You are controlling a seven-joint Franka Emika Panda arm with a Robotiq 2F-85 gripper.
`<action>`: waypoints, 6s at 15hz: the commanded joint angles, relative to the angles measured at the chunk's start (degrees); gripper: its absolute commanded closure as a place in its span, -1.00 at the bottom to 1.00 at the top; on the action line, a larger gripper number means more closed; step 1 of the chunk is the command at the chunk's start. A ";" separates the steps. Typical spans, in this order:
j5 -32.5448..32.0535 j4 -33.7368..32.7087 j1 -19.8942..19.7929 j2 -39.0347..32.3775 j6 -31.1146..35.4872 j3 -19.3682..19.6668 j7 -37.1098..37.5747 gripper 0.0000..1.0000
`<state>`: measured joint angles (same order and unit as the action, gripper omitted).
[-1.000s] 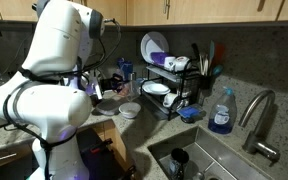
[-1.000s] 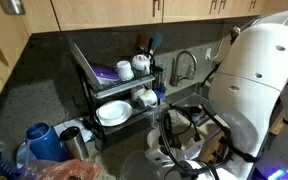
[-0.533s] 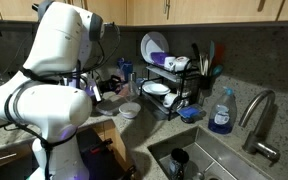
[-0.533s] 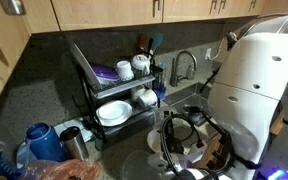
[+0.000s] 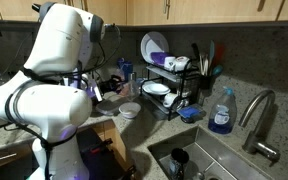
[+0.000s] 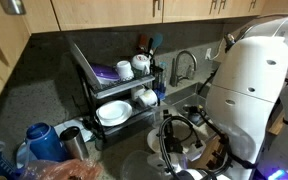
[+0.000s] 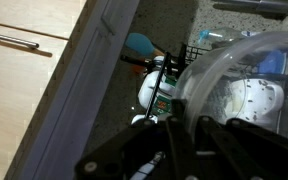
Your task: Pour the contents in the clear bowl into the white bowl
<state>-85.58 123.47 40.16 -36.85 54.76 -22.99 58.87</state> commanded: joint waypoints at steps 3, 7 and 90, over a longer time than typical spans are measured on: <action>0.10 -1.50 -0.46 -0.64 -1.39 -0.05 -0.73 0.97; 2.94 -1.46 -3.18 -0.26 2.39 -0.69 1.11 0.97; 3.55 35.25 -41.41 34.19 119.68 27.27 61.45 0.97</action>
<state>-83.68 158.40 0.23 -2.56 171.31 3.00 122.42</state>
